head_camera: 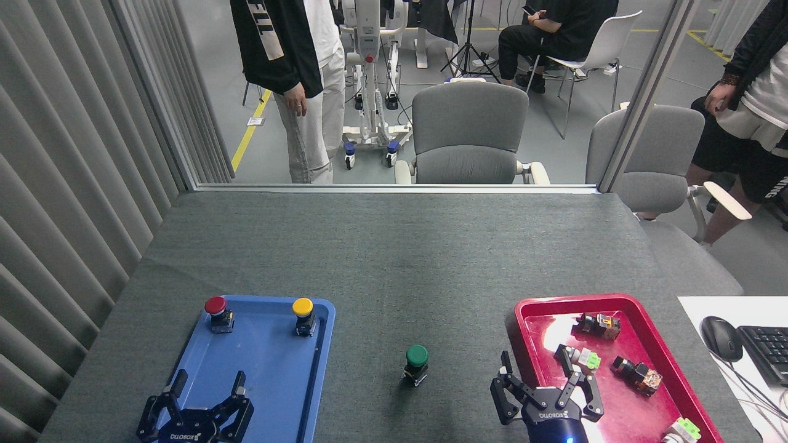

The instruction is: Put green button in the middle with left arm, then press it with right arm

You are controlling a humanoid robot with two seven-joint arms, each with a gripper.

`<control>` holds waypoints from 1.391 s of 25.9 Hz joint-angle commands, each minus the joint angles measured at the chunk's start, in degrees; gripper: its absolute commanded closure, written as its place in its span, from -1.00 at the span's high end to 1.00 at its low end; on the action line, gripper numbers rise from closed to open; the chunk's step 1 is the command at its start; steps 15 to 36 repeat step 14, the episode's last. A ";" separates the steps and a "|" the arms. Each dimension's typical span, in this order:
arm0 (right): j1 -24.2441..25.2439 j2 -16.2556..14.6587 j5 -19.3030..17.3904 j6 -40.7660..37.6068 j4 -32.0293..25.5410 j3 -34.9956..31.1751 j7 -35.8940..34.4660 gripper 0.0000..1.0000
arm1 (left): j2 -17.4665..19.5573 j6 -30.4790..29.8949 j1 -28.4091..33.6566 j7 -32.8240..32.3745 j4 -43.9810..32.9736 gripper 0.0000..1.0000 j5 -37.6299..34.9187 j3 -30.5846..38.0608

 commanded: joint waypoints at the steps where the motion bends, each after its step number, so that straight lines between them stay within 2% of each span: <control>1: 0.01 -0.10 -0.27 -0.11 -0.07 -0.41 0.37 1.00 | -1.04 -0.51 0.00 -0.15 -0.37 1.00 -0.09 0.98; 36: 0.09 -0.01 -0.27 -0.11 -0.07 -0.41 0.37 1.00 | -1.04 -0.24 -0.61 0.73 -0.45 1.00 0.09 0.54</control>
